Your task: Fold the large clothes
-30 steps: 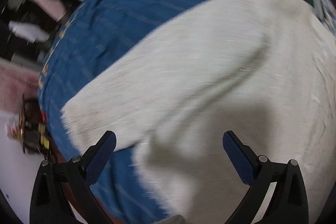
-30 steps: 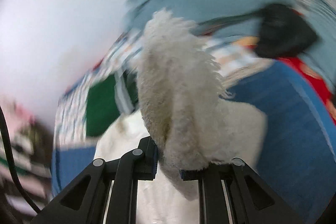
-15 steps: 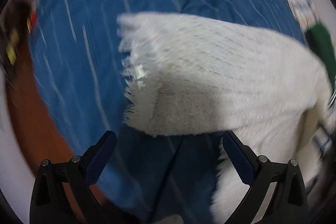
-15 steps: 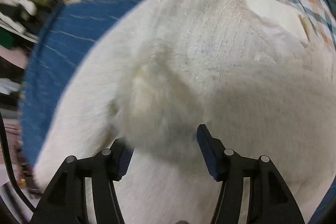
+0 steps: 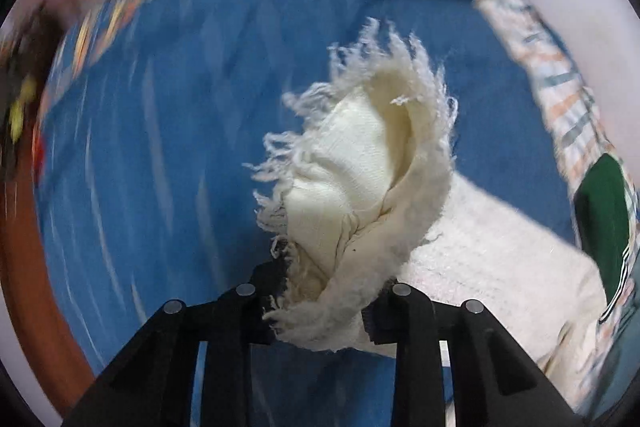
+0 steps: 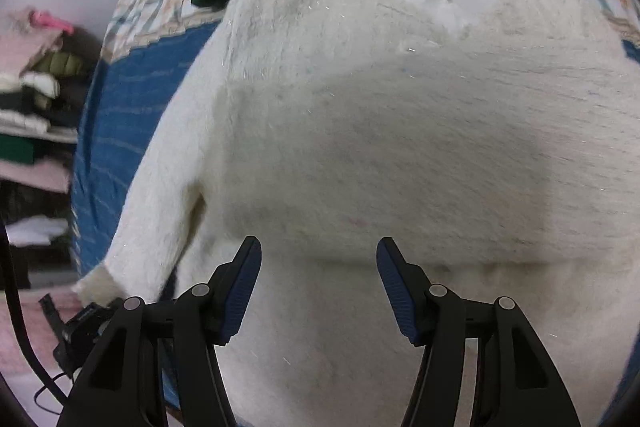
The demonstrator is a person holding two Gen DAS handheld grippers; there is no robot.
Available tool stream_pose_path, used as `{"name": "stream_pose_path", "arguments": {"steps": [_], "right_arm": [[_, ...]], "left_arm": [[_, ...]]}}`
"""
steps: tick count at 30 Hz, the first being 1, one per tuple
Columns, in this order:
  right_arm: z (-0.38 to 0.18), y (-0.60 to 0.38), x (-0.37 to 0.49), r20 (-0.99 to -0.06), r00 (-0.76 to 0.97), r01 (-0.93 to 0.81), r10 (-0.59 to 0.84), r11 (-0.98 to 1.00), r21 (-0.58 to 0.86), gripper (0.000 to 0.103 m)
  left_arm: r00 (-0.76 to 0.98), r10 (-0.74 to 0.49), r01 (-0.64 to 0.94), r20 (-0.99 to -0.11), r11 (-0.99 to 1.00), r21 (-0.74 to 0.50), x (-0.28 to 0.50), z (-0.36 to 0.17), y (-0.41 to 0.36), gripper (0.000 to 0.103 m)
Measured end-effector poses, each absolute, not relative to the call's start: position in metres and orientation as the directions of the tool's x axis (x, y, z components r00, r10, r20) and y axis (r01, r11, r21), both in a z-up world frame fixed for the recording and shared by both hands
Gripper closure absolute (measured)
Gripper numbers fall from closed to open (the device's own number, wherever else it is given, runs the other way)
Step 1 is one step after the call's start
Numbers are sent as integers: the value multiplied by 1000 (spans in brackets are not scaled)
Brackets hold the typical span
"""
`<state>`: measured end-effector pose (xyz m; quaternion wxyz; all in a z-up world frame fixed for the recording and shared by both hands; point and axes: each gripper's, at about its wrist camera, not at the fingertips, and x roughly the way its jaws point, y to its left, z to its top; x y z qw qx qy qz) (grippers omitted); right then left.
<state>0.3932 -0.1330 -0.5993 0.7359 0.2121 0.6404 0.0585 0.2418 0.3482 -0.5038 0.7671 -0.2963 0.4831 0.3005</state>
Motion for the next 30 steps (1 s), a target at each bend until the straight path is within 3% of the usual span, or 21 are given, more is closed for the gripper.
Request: {"name": "stream_pose_path", "arguments": {"steps": [1,3,8,11,12,13,15,20,24,30], "right_arm": [[-604,-129,399,-908,182,202,378,889,411,55],[-618,-117,411,-890,181,230,418,862,452,68],[-672,-71,441,-912,84,278,403,869,409,68],[-661,-60,448,-938,51,246,342,906,344,64],[-653,-60,446,-946,41,233,322,917,323,58],[-641,-62,440,-964,39,217,265,939,267,42],[-619,-70,427,-988,63,190,142,970,152,24],[-589,-107,394,-996,94,179,6,984,23,21],[-584,-166,368,-995,80,275,52,959,73,21],[-576,-287,321,-992,98,438,85,891,120,21]], "left_arm": [[374,188,-723,-908,673,-158,257,-494,355,78],[410,213,-670,-887,730,-134,288,-476,357,78],[473,253,-553,-844,831,-62,325,-436,340,78],[480,286,-514,-829,858,-2,323,-422,316,78],[479,313,-497,-820,867,41,323,-413,302,78],[482,335,-481,-810,874,75,320,-409,292,78],[493,366,-437,-789,888,139,312,-398,264,78],[512,327,-304,-794,934,188,304,-389,186,79],[526,232,-170,-818,971,167,296,-390,93,79],[459,34,-1,-888,999,38,295,-413,-67,79]]}}
